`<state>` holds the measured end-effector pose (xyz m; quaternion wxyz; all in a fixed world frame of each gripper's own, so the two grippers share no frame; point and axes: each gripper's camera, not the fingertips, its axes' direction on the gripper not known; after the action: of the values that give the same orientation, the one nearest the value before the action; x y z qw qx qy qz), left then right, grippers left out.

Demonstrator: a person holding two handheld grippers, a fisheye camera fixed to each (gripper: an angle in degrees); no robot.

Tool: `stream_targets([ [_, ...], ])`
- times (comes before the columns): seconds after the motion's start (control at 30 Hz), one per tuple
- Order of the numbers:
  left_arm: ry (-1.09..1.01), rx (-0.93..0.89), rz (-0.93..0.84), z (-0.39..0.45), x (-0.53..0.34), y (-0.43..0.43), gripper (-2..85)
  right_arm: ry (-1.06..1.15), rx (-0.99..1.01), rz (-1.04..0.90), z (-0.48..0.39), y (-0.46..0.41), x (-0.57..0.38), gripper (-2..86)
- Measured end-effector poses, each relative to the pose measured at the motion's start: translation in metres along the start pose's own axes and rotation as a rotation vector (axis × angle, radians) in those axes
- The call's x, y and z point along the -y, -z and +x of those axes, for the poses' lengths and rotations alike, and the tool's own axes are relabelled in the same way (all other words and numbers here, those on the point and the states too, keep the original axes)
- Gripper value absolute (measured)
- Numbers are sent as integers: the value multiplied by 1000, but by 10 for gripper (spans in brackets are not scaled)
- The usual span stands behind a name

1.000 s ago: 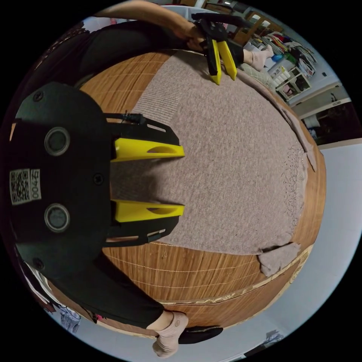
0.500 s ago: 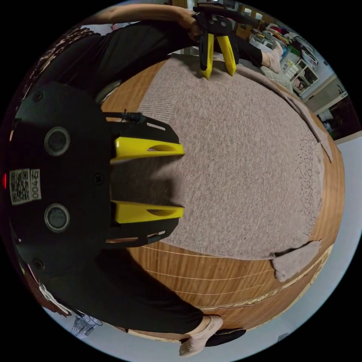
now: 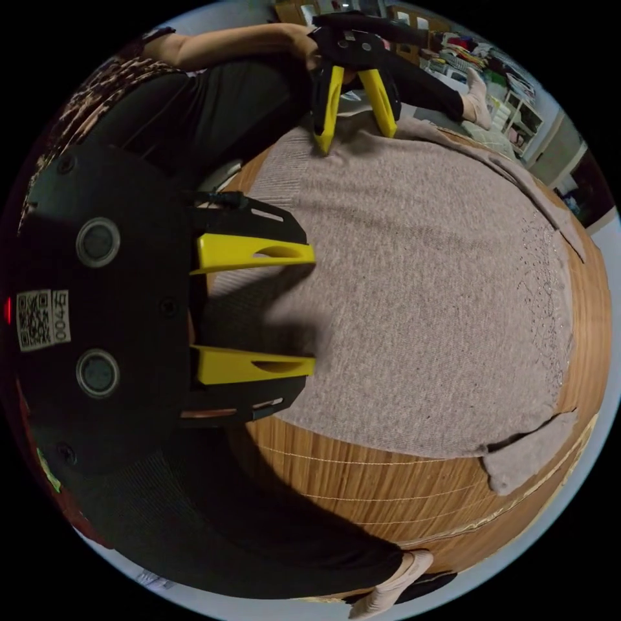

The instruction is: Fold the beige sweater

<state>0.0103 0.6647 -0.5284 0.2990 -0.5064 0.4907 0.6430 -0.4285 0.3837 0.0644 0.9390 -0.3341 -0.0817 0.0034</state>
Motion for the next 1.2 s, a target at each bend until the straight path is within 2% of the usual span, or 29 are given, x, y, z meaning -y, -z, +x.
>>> stream_targets([
  [0.1, 56, -54, 43, -11, -10, 6, 234, -13, 22, 11, 9, 5, -4, 193],
  [0.23, 200, -83, 305, -39, -37, 32, 230, -38, 42, 128, 22, 23, -15, 185],
  [0.3, 255, -157, 364, -54, -44, 32, 228, -37, 63, 182, 27, 30, -19, 182],
  [0.4, 297, -180, 322, -67, -42, 18, 229, -45, 63, 192, 34, 31, -19, 181],
  [0.47, 337, -127, 202, -74, -36, 3, 237, -68, 36, 68, 40, 17, -13, 179],
  [0.6, 398, -74, 147, -83, -40, -3, 241, -93, 19, 76, 47, 22, -21, 175],
  [0.7, 452, -149, 208, -99, -54, 1, 242, -108, 56, 87, 55, 28, -33, 180],
  [0.77, 512, -210, 323, -113, -72, 11, 236, -121, 100, 103, 62, 35, -42, 183],
  [0.87, 561, -237, 453, -125, -92, 22, 217, -127, 139, 157, 67, 46, -55, 180],
  [0.97, 505, -202, 533, -123, -97, 28, 195, -118, 149, 206, 68, 55, -66, 171],
  [1.07, 405, -123, 485, -114, -85, 26, 186, -85, 126, 243, 64, 61, -77, 165],
  [1.2, 372, -40, 416, -114, -73, 22, 181, -43, 151, 341, 59, 81, -97, 155],
])
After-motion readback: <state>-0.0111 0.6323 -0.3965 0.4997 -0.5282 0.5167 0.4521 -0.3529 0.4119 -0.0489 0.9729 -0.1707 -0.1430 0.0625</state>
